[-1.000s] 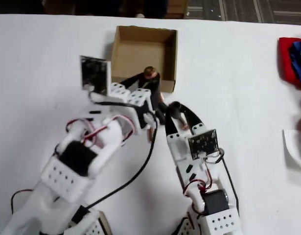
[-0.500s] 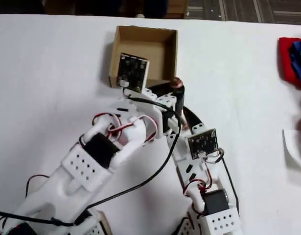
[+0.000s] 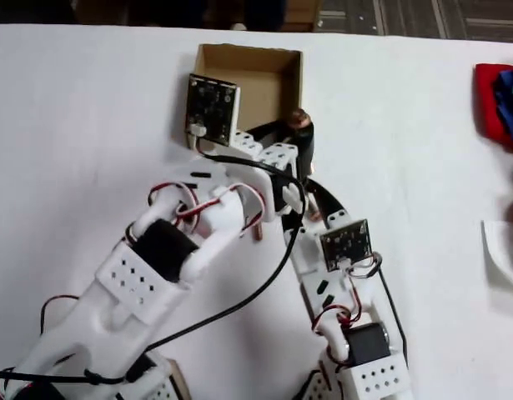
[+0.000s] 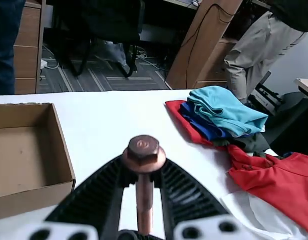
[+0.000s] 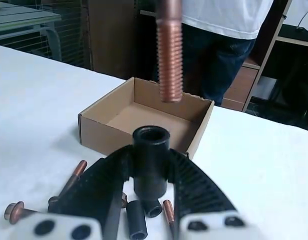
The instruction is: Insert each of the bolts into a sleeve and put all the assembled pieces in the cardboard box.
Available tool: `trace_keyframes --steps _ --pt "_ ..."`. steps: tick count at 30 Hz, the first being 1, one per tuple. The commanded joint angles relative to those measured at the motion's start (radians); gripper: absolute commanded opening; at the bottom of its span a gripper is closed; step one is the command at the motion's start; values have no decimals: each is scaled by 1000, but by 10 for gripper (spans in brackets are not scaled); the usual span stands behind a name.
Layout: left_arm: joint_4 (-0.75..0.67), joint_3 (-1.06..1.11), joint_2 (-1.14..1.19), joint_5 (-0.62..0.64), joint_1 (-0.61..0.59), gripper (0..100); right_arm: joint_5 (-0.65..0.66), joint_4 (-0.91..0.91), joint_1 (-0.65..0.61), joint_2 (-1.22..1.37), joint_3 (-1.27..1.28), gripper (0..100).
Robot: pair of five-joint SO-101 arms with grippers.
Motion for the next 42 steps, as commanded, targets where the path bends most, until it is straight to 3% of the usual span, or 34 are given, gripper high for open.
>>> trace_keyframes --steps 1,33,42 --pt "-26 18 -3 -5 -14 26 -9 -2 5 -25 8 22" --pt "5 174 -3 -5 -21 28 -9 -10 4 -27 6 22" --pt "117 174 -12 -77 -20 282 -9 -10 4 -27 6 22"
